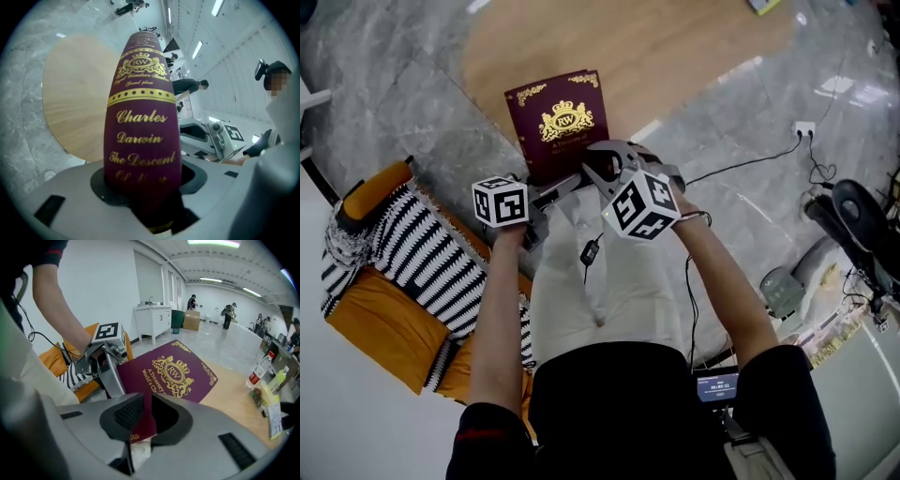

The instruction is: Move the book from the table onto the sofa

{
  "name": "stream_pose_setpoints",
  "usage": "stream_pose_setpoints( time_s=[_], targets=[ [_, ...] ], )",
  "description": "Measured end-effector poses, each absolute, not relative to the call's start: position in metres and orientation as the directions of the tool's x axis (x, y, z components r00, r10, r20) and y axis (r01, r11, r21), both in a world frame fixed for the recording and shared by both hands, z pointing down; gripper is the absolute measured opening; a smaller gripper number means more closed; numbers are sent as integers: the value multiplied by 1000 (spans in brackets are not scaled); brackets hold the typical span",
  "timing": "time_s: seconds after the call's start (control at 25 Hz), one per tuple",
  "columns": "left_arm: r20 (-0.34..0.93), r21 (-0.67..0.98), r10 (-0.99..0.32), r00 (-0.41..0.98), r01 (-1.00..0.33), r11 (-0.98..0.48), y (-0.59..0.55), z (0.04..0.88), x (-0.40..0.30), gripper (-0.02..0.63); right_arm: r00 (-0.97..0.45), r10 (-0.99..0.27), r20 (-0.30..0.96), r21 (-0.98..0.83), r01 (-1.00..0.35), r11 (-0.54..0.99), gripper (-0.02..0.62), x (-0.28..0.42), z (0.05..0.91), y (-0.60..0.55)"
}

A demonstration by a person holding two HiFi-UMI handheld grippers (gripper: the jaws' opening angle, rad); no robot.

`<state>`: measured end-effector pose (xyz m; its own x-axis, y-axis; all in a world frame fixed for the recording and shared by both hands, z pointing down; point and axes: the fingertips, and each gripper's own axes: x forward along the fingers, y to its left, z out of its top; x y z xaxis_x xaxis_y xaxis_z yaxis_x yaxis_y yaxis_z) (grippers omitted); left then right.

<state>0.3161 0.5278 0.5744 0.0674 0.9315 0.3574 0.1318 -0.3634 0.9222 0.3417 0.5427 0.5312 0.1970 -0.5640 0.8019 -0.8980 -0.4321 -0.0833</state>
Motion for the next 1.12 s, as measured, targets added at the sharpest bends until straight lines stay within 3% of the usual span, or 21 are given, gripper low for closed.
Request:
stream_pose_setpoints(
  time_s=[0.28, 0.52, 1.12],
  targets=[
    [376, 901, 920, 107, 191, -390, 525, 523, 327, 244, 247, -558, 792, -33, -896, -443, 25, 363, 480, 546],
    [427, 861, 896, 124, 247, -444, 519, 479, 326, 244, 247, -561, 790, -3, -913, -407, 17, 362, 434, 547],
    [467, 713, 840, 277, 444, -543, 486, 362, 375, 244, 375, -586, 718, 20, -853, -522, 17, 398, 305, 518]
  ],
)
